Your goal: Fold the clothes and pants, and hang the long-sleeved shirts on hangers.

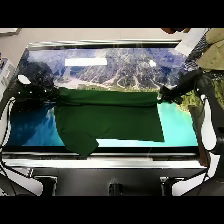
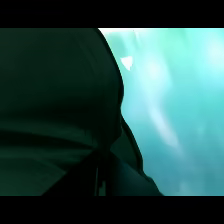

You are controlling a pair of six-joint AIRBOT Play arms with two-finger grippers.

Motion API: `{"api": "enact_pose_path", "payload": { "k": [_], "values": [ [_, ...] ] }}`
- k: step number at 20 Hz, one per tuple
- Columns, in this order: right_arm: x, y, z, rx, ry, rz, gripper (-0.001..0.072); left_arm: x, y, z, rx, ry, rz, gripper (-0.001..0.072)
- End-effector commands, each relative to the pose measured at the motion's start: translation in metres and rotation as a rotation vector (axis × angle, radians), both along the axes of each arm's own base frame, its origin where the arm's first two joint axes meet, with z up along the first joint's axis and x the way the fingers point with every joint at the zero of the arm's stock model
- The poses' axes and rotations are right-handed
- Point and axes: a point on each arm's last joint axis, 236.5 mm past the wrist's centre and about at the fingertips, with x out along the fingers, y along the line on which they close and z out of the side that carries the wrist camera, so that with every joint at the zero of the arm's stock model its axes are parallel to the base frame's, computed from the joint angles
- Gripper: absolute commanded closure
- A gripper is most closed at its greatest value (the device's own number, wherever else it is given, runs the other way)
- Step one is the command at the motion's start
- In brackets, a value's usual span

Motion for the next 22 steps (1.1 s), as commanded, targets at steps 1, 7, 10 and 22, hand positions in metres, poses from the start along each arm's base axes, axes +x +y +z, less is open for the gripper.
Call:
{"api": "enact_pose_path", "payload": {
  "k": [1, 7, 10, 22],
  "values": [
    [-0.023, -0.004, -0.014, -0.113, 0.115, 0.022, 0.0686, -0.013, -0.004, -0.004, -0.018, 0.057, -0.023, 0.0693],
    [-0.036, 0.011, -0.027, -0.115, 0.185, 0.07, 0.058, -0.017, -0.005, -0.004, -0.027, 0.083, -0.002, 0.0447],
    [-0.053, 0.011, -0.023, -0.111, 0.24, 0.121, 0.0295, -0.027, 0.003, 0.005, -0.035, 0.115, 0.018, 0.0143],
    [-0.111, -0.071, 0.073, 0.155, -0.076, -0.095, 0.0371, -0.192, 0.02, 0.035, -0.268, 0.217, 0.383, 0.0144]
  ]
}}
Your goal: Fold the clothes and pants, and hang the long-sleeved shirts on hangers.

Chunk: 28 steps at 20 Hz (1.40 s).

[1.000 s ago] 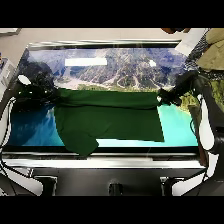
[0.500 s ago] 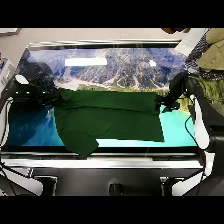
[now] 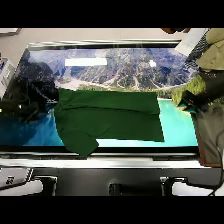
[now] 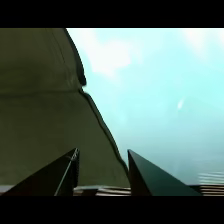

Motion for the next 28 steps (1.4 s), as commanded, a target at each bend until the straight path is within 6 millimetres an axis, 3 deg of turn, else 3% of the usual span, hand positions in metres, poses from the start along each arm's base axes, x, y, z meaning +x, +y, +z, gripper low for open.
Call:
{"api": "enact_pose_path", "payload": {
  "k": [1, 5, 9, 14, 17, 18, 20, 21, 25, 28],
  "values": [
    [-0.033, 0.007, -0.004, 0.157, -0.057, -0.085, 0.0364, -0.057, -0.038, -0.017, -0.123, 0.026, 0.124, 0.0144],
    [-0.062, 0.034, -0.024, 0.231, -0.016, -0.095, 0.0301, -0.103, -0.079, -0.043, -0.25, 0.113, 0.185, 0.0145],
    [-0.071, 0.042, -0.022, 0.246, -0.01, -0.101, 0.0302, -0.136, -0.093, -0.073, -0.272, 0.207, 0.223, 0.0165],
    [-0.067, 0.04, -0.005, 0.214, -0.074, -0.118, 0.0302, -0.135, -0.107, -0.085, -0.285, 0.187, 0.255, 0.0165],
    [-0.067, 0.04, 0.002, 0.206, -0.095, -0.127, 0.0302, -0.122, -0.117, -0.086, -0.268, 0.142, 0.247, 0.0185],
    [-0.068, 0.04, 0.005, 0.205, -0.099, -0.124, 0.0302, -0.12, -0.119, -0.087, -0.257, 0.133, 0.241, 0.0268],
    [-0.073, 0.044, 0.007, 0.212, -0.092, -0.113, 0.0305, -0.121, -0.122, -0.088, -0.25, 0.129, 0.224, 0.0631],
    [-0.077, 0.046, 0.007, 0.218, -0.077, -0.1, 0.0303, -0.121, -0.122, -0.088, -0.25, 0.13, 0.225, 0.0691],
    [-0.088, 0.036, -0.009, 0.168, -0.032, -0.049, 0.0291, -0.121, -0.122, -0.088, -0.25, 0.129, 0.225, 0.0691],
    [-0.111, 0.044, -0.051, 0.222, 0.111, -0.021, 0.0291, -0.121, -0.123, -0.088, -0.25, 0.124, 0.212, 0.0691]
  ]
}}
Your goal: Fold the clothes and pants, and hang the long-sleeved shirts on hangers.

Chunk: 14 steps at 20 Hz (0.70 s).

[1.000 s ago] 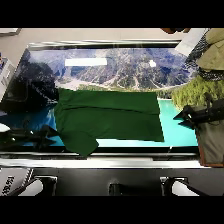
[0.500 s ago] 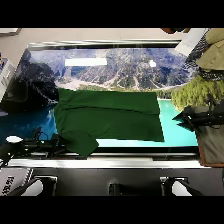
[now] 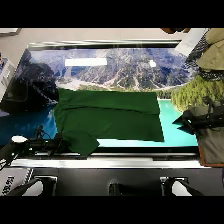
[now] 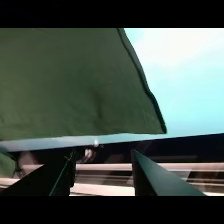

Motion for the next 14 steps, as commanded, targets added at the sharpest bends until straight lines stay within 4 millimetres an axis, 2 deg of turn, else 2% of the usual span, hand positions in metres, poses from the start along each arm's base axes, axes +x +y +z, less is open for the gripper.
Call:
{"api": "enact_pose_path", "payload": {
  "k": [1, 4, 6, 12, 14],
  "values": [
    [-0.028, 0.009, -0.042, 0.059, 0.139, 0.051, 0.0291, 0.0, -0.001, 0.0, 0.004, -0.018, -0.02, 0.0691],
    [-0.041, 0.016, -0.077, 0.082, 0.189, 0.039, 0.0253, -0.003, -0.003, 0.002, -0.008, -0.01, -0.03, 0.0691],
    [-0.039, 0.018, -0.089, 0.084, 0.171, 0.023, 0.0253, -0.003, -0.003, 0.002, -0.008, -0.013, -0.032, 0.0691],
    [-0.034, 0.025, -0.108, 0.107, 0.14, 0.007, 0.0238, -0.003, -0.003, 0.002, -0.006, -0.017, -0.037, 0.0691],
    [-0.029, 0.028, -0.11, 0.133, 0.129, -0.006, 0.0294, -0.002, -0.003, 0.002, -0.006, -0.018, -0.037, 0.0691]
  ]
}}
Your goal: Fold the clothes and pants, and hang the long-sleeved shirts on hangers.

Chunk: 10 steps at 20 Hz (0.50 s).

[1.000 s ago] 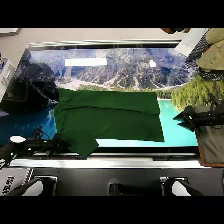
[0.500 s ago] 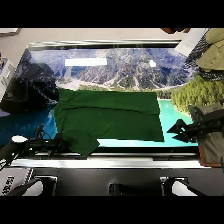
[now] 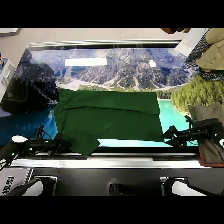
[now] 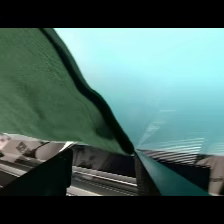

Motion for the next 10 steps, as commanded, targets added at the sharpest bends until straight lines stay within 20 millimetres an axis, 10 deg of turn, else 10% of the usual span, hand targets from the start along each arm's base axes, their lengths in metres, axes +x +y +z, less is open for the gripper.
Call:
{"api": "enact_pose_path", "payload": {
  "k": [1, 5, 8, 10],
  "values": [
    [0.0115, 0.0037, -0.0077, 0.021, -0.036, -0.029, 0.0295, 0.0002, -0.0001, 0.0004, 0.001, -0.003, -0.003, 0.0691],
    [0.0101, 0.0099, -0.0031, 0.052, -0.032, -0.023, 0.038, 0.0015, 0.0003, 0.0011, 0.002, -0.006, -0.003, 0.0691],
    [0.0096, 0.0109, -0.0023, 0.057, -0.04, -0.01, 0.0645, 0.0014, 0.0002, 0.0012, 0.001, -0.006, -0.003, 0.0692],
    [0.0083, 0.0129, -0.0001, 0.068, -0.036, -0.007, 0.0686, 0.0017, -0.0003, 0.0037, -0.002, -0.01, -0.014, 0.0692]
  ]
}}
